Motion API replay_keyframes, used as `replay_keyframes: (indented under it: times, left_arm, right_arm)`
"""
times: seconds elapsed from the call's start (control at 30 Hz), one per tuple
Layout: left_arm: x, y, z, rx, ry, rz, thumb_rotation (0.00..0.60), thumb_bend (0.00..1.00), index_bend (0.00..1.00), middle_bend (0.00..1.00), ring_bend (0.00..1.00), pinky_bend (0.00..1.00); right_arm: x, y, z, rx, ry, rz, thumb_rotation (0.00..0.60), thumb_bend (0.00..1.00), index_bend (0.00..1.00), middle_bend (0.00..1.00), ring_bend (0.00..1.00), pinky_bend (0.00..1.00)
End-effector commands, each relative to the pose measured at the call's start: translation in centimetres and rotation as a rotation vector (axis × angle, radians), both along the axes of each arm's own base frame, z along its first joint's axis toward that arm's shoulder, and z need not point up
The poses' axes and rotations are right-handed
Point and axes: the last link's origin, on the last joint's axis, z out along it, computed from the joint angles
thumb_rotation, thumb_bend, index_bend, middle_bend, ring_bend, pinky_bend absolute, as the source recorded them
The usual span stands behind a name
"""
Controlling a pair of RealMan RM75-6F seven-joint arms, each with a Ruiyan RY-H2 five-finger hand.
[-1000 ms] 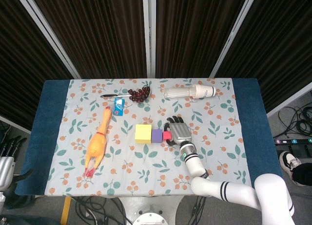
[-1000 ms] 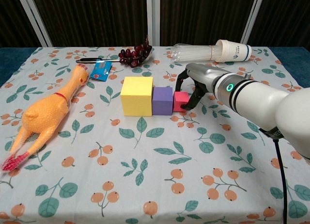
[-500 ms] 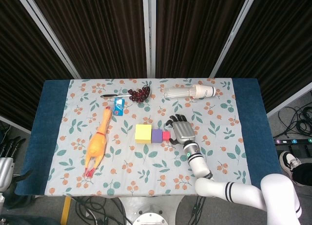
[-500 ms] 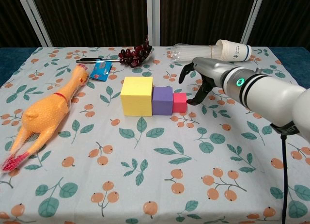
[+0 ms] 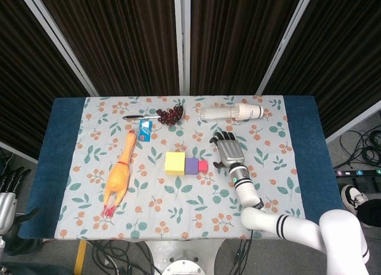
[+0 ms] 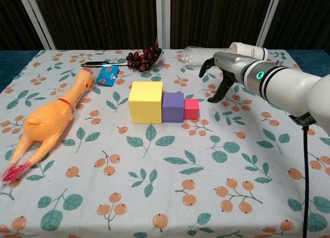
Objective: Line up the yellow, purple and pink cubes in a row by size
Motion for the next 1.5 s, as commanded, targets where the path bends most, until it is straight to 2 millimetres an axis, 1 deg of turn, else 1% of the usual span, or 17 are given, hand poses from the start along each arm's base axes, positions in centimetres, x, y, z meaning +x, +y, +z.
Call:
replay_keyframes:
  times: [0.03, 0.63, 0.77, 0.83, 0.87, 0.97, 1.07, 1.13, 1.17, 1.2, 1.3, 1.37, 1.4, 1.47, 1.5]
  left_arm:
    - [0.0, 0.0, 0.0, -0.001, 0.001, 0.002, 0.600, 0.02, 0.16, 0.19, 0.10, 0.12]
    - [-0.2, -0.2, 0.0, -0.001, 0.000, 0.011, 0.600, 0.02, 0.16, 0.19, 0.10, 0.12]
    - [-0.3, -0.2, 0.0, -0.001, -0.001, 0.014, 0.600, 0.02, 0.16, 0.19, 0.10, 0.12]
    - [-0.3, -0.2, 0.0, -0.002, -0.001, 0.014, 0.600, 0.02, 0.16, 0.19, 0.10, 0.12]
    - [-0.3, -0.2, 0.0, -0.001, -0.002, 0.014, 0.600, 0.02, 0.16, 0.19, 0.10, 0.12]
    - [-0.4, -0.1, -0.1, 0.001, -0.005, 0.013, 0.600, 0.02, 0.16, 0.19, 0.10, 0.12]
    - [-0.3, 0.1, -0.1, 0.002, -0.007, 0.006, 0.600, 0.02, 0.16, 0.19, 0.10, 0.12]
    - [-0.2, 0.2, -0.2, 0.006, -0.008, 0.001, 0.600, 0.02, 0.16, 0.19, 0.10, 0.12]
    - [-0.1, 0.3, -0.2, 0.008, -0.008, 0.001, 0.600, 0.02, 0.16, 0.19, 0.10, 0.12]
    - [-0.1, 0.4, -0.2, 0.011, -0.005, 0.000, 0.600, 0.02, 0.16, 0.19, 0.10, 0.12]
    - [0.1, 0.6, -0.4, 0.011, 0.002, 0.000, 0.600, 0.02, 0.16, 0.19, 0.10, 0.12]
    - [0.3, 0.8, -0.5, 0.010, 0.001, -0.002, 0.600, 0.02, 0.16, 0.19, 0.10, 0.12]
    - [0.4, 0.9, -0.6, 0.010, 0.000, -0.004, 0.600, 0.02, 0.16, 0.19, 0.10, 0.12]
    - [0.6, 1.0, -0.7, 0.012, 0.000, -0.009, 0.600, 0.02, 0.16, 0.19, 0.10, 0.12]
    - [0.7, 1.1, -0.8, 0.015, -0.001, -0.013, 0.600, 0.02, 0.16, 0.19, 0.10, 0.12]
  right_arm:
    - [0.5, 0.0, -0.9, 0.017, -0.007, 0.009, 0.600, 0.09, 0.25, 0.09, 0.00, 0.00]
    - [1.5, 0.3, -2.4, 0.030, -0.035, 0.028, 0.600, 0.08, 0.25, 0.09, 0.00, 0.00]
    - [1.3, 0.4, -2.3, 0.025, -0.021, 0.034, 0.600, 0.08, 0.25, 0.08, 0.00, 0.00]
    - [0.9, 0.6, -1.6, 0.013, -0.013, 0.042, 0.600, 0.08, 0.25, 0.08, 0.00, 0.00]
    - [0.6, 0.7, -1.2, 0.005, -0.011, 0.046, 0.600, 0.08, 0.25, 0.08, 0.00, 0.00]
    - [-0.6, 1.4, 1.1, -0.034, -0.010, 0.064, 0.600, 0.08, 0.25, 0.08, 0.00, 0.00]
    - [-2.3, 2.4, 4.3, -0.083, -0.004, 0.085, 0.600, 0.11, 0.24, 0.09, 0.00, 0.00]
    - [-3.8, 3.3, 6.8, -0.106, -0.004, 0.091, 0.600, 0.16, 0.21, 0.09, 0.00, 0.00]
    - [-4.4, 3.8, 7.8, -0.116, -0.011, 0.094, 0.600, 0.17, 0.20, 0.09, 0.00, 0.00]
    - [-5.2, 4.5, 9.3, -0.133, -0.024, 0.097, 0.600, 0.17, 0.19, 0.10, 0.00, 0.00]
    - [-7.4, 6.6, 12.7, -0.187, -0.060, 0.107, 0.600, 0.18, 0.17, 0.10, 0.00, 0.00]
    - [-8.7, 8.0, 14.5, -0.221, -0.080, 0.120, 0.600, 0.19, 0.15, 0.10, 0.00, 0.00]
    - [-9.6, 9.2, 15.5, -0.245, -0.087, 0.125, 0.600, 0.19, 0.14, 0.09, 0.00, 0.00]
    - [-11.0, 11.0, 16.8, -0.273, -0.091, 0.135, 0.600, 0.19, 0.11, 0.08, 0.00, 0.00]
    - [-12.0, 12.2, 17.6, -0.291, -0.096, 0.133, 0.600, 0.19, 0.10, 0.07, 0.00, 0.00]
